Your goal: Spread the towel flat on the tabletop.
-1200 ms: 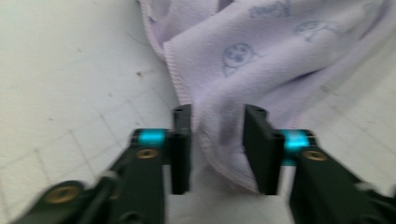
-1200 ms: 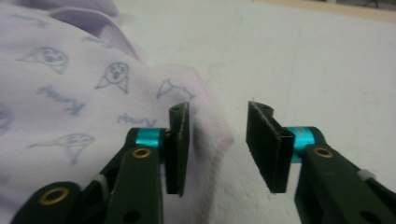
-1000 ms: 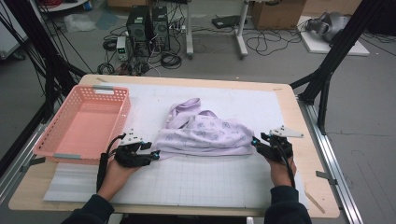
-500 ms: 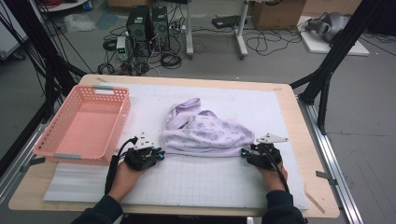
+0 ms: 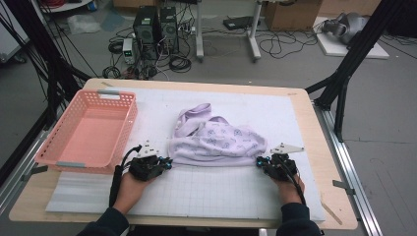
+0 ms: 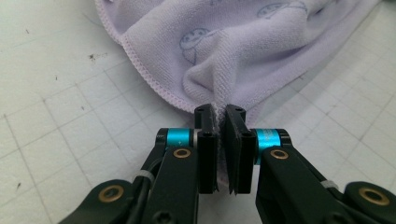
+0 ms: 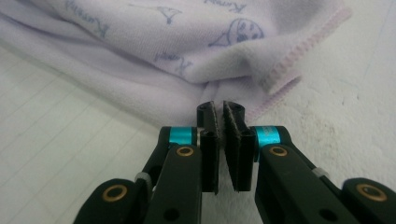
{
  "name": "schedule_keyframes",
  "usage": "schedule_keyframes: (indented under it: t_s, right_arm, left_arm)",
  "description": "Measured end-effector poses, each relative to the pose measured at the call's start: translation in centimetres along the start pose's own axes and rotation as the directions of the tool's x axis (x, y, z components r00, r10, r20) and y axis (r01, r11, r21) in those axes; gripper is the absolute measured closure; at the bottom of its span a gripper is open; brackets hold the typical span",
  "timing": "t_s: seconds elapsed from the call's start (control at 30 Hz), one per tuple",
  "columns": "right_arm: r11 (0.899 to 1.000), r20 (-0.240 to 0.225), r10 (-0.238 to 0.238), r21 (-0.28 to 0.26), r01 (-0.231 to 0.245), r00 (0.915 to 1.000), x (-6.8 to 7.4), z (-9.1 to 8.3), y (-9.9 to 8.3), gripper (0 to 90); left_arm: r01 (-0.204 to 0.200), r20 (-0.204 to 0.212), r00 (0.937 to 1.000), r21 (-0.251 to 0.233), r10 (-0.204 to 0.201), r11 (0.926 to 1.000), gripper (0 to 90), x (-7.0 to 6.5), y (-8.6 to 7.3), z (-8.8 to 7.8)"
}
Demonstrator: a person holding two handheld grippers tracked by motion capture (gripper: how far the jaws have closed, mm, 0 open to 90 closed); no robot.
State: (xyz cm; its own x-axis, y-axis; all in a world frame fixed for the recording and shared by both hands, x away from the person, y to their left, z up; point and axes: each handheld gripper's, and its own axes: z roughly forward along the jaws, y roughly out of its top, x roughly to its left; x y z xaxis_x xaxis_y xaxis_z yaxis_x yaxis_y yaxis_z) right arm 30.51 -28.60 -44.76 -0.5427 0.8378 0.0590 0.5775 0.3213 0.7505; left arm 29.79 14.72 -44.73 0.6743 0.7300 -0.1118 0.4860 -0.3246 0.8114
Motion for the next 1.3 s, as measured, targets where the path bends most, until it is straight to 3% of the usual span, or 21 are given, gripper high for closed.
schedule_keyframes:
  t_s: [0.53, 0.97, 1.13, 1.23, 1.3]
  right_arm:
    - [1.0, -0.019, -0.014, 0.02, 0.014, 0.9997, 3.1, -4.4, -3.6, 84.8]
    - [0.996, -0.069, -0.052, 0.067, 0.057, 0.9963, 6.2, -8.2, -6.5, 84.8]
    - [0.994, -0.097, -0.029, 0.101, 0.039, 0.9948, 6.9, -9.2, -7.4, 84.7]
    - [0.992, -0.118, -0.028, 0.117, 0.041, 0.9927, 7.2, -10.0, -7.8, 84.4]
    - [0.993, -0.131, -0.03, 0.106, 0.044, 0.991, 7.3, -10.2, -7.7, 78.4]
  left_arm:
    - [0.01, 0.045, 0.9989, -0.026, -0.009, 0.9996, 83.7, -3.8, -2.9, -3.9]
    - [-0.016, 0.097, 0.9951, -0.007, 0.017, 0.9998, 83.6, -6.6, -5.7, -7.0]
    - [-0.021, 0.141, 0.9898, 0.002, 0.021, 0.9998, 83.4, -7.3, -6.4, -8.0]
    - [-0.024, 0.184, 0.9827, 0.0, 0.023, 0.9997, 82.2, -7.4, -6.6, -8.8]
    - [-0.012, 0.183, 0.983, -0.02, 0.016, 0.9997, 77.0, -7.1, -6.5, -9.1]
